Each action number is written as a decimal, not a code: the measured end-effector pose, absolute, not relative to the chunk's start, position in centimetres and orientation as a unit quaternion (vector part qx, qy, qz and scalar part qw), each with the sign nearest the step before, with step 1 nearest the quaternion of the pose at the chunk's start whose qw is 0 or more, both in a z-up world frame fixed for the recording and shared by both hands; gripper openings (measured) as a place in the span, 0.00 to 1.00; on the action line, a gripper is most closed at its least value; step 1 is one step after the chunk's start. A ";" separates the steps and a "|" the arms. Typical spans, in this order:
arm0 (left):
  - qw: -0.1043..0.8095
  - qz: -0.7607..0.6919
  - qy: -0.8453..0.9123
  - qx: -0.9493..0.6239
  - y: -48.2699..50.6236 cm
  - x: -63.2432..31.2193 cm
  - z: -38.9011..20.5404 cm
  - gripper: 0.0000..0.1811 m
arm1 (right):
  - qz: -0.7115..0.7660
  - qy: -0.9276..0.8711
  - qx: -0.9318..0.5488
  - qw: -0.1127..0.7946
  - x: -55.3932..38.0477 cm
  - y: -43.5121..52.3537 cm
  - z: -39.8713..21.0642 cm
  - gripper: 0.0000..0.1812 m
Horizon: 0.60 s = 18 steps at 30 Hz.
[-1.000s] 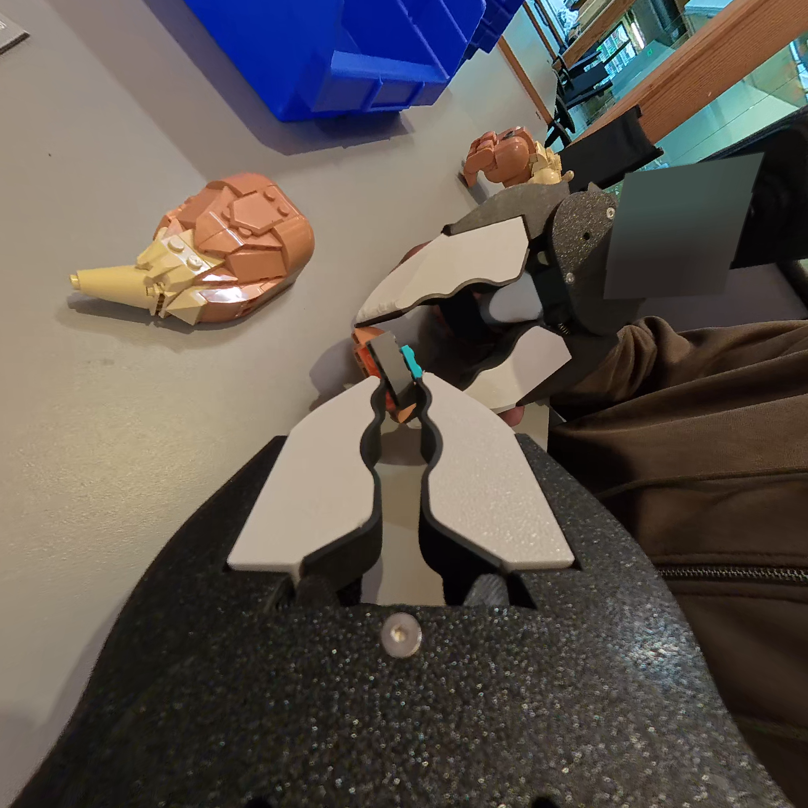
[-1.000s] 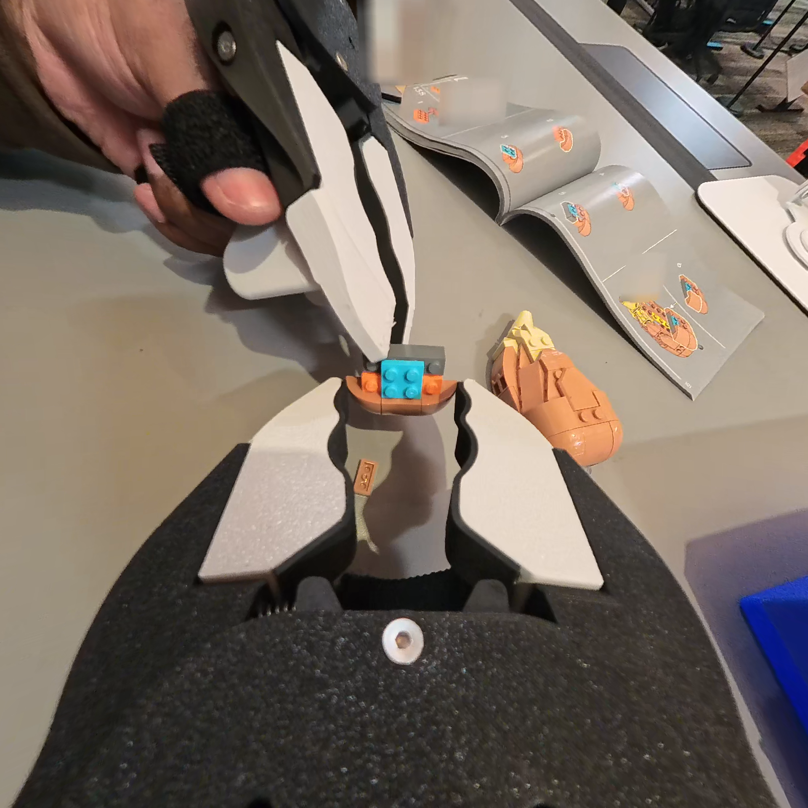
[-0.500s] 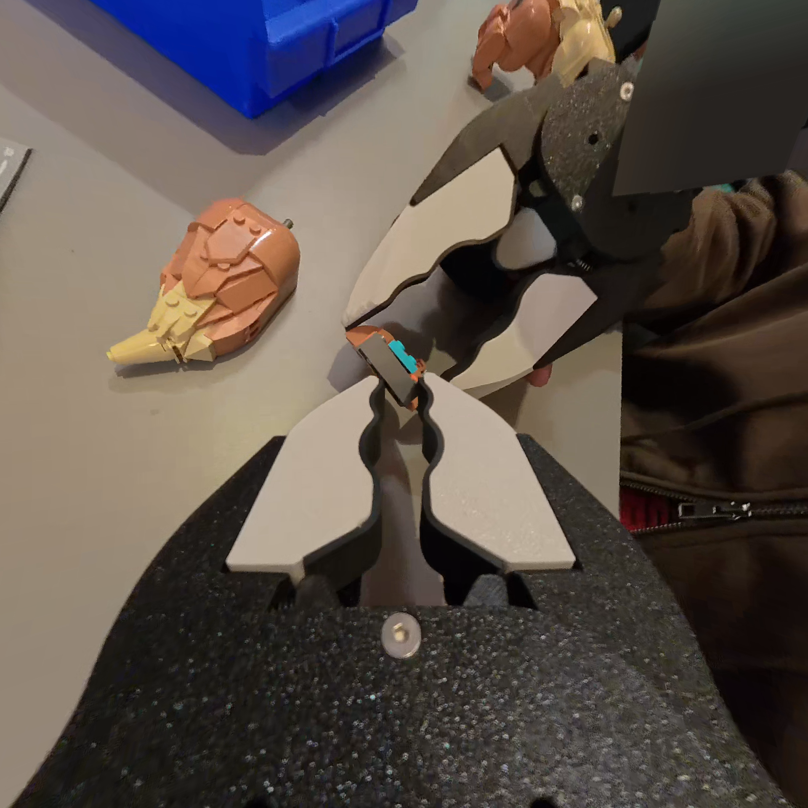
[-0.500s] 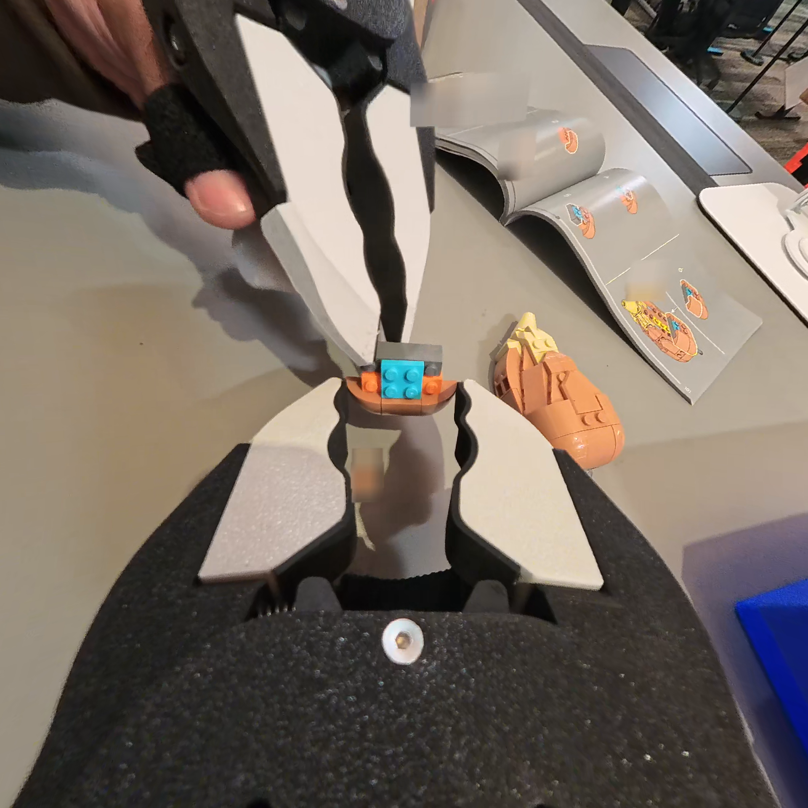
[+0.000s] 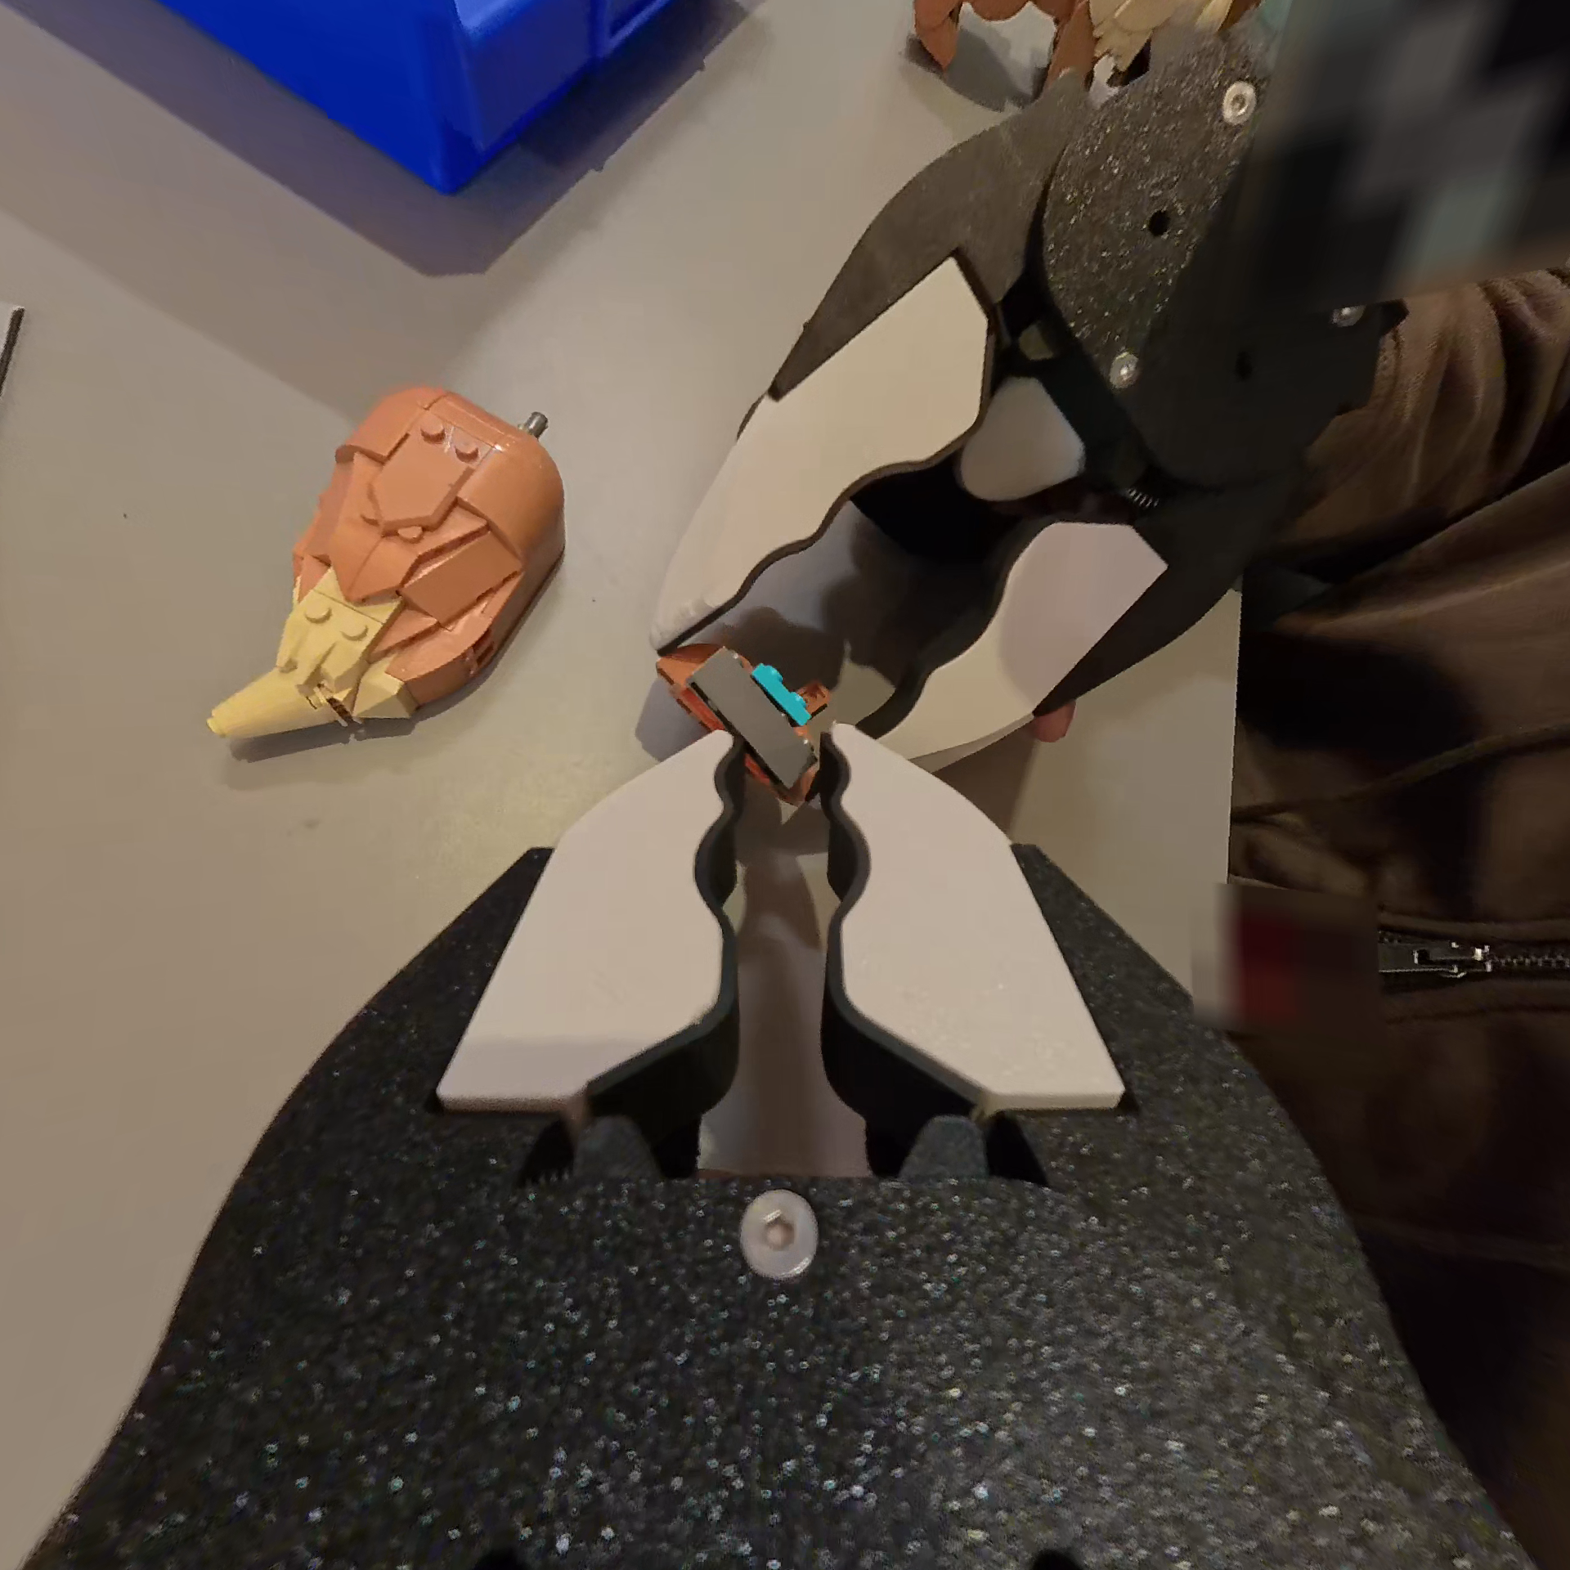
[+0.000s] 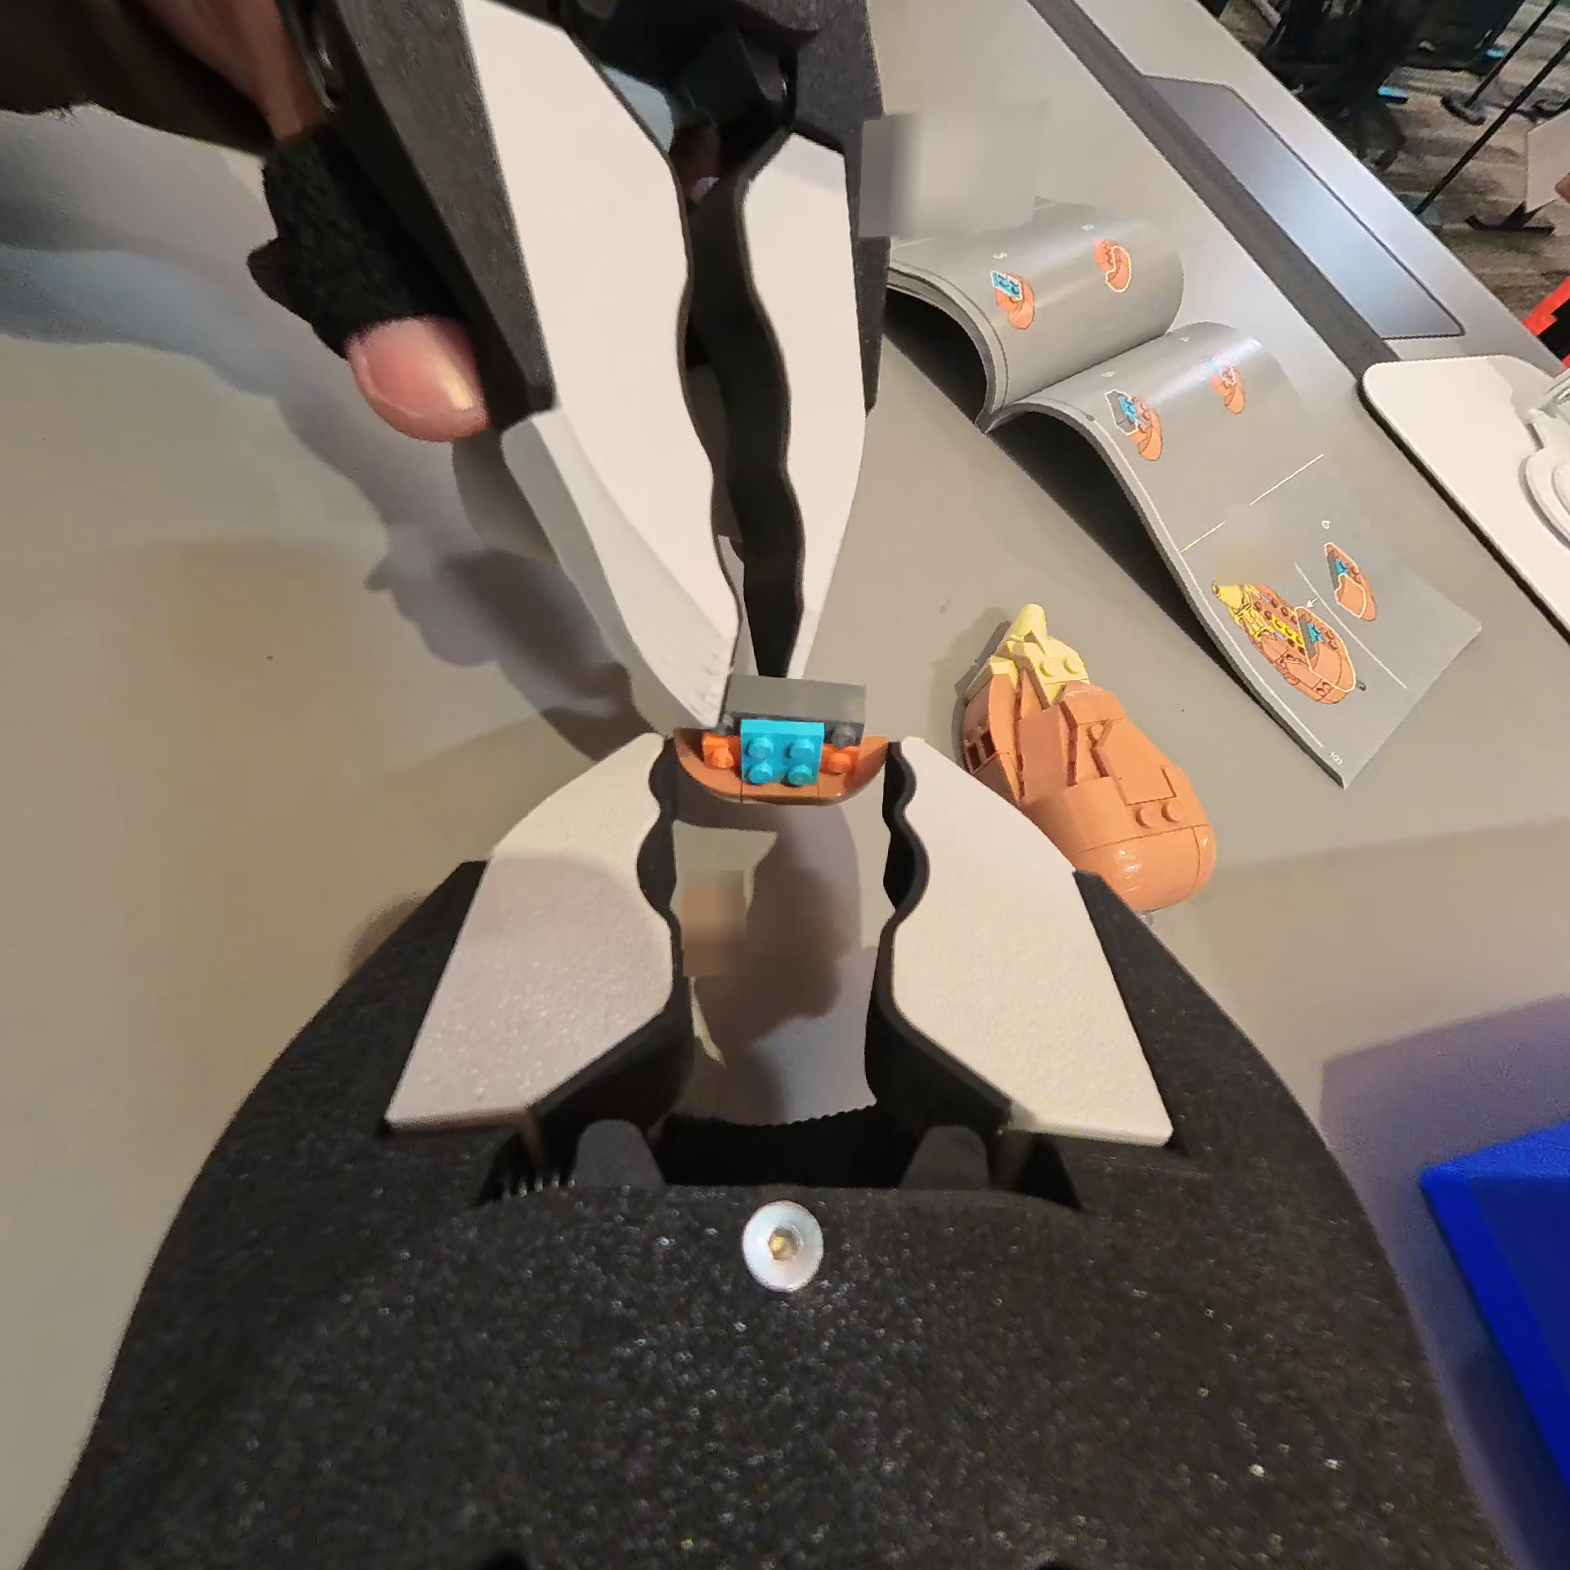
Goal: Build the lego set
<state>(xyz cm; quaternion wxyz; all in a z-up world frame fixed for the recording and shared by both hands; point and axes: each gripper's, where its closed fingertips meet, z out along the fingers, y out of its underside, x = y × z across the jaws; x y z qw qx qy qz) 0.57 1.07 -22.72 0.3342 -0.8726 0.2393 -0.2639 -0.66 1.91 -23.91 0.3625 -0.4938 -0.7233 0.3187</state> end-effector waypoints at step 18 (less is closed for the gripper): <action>0.316 -0.203 0.250 -0.892 0.8 0.2 -21.1 0.12 | 0.340 -0.692 -0.503 0.391 -1.3 1.7 -22.4 0.26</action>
